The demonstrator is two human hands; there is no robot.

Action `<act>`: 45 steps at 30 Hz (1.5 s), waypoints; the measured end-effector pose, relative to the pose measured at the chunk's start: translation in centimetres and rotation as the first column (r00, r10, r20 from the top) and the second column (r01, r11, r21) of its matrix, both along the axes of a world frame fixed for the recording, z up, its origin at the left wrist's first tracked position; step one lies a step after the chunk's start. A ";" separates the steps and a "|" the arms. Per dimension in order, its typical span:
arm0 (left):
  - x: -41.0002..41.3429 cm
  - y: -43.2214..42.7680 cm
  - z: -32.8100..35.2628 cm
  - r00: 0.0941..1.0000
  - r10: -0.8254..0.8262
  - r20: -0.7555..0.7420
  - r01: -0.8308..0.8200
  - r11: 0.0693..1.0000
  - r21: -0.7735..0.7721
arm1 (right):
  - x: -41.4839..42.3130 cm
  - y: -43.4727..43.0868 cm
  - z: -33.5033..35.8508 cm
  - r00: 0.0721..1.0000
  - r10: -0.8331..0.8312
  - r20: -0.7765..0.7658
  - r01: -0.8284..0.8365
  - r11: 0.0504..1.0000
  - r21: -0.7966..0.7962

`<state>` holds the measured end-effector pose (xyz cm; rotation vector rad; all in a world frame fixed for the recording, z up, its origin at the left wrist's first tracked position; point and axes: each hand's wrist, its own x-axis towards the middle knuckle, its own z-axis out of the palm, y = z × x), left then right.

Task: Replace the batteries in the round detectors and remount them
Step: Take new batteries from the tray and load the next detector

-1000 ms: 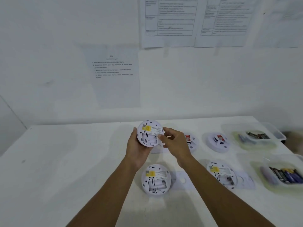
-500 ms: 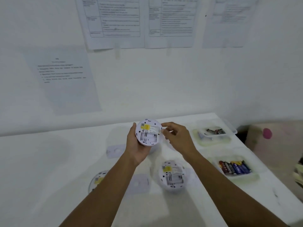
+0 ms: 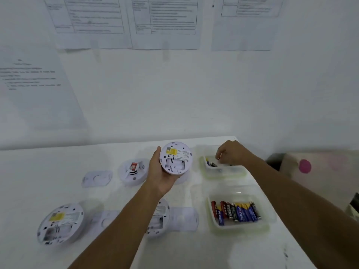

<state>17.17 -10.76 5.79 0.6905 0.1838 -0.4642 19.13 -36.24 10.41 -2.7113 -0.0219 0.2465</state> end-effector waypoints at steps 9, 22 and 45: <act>1.4 -0.4 -0.2 0.998 0.062 -0.006 -0.062 0.998 0.003 | 2.8 0.4 -2.8 0.998 0.053 -0.041 -0.056 0.996 -0.070; 1.0 -2.3 1.6 0.994 0.063 0.095 -0.043 0.978 -0.202 | -3.6 7.6 1.9 0.920 -0.219 0.326 -0.100 0.672 0.734; 0.5 -1.8 2.5 0.984 0.174 0.034 -0.167 0.975 -0.145 | -6.6 9.9 -3.5 0.662 0.083 0.745 -0.145 0.989 0.018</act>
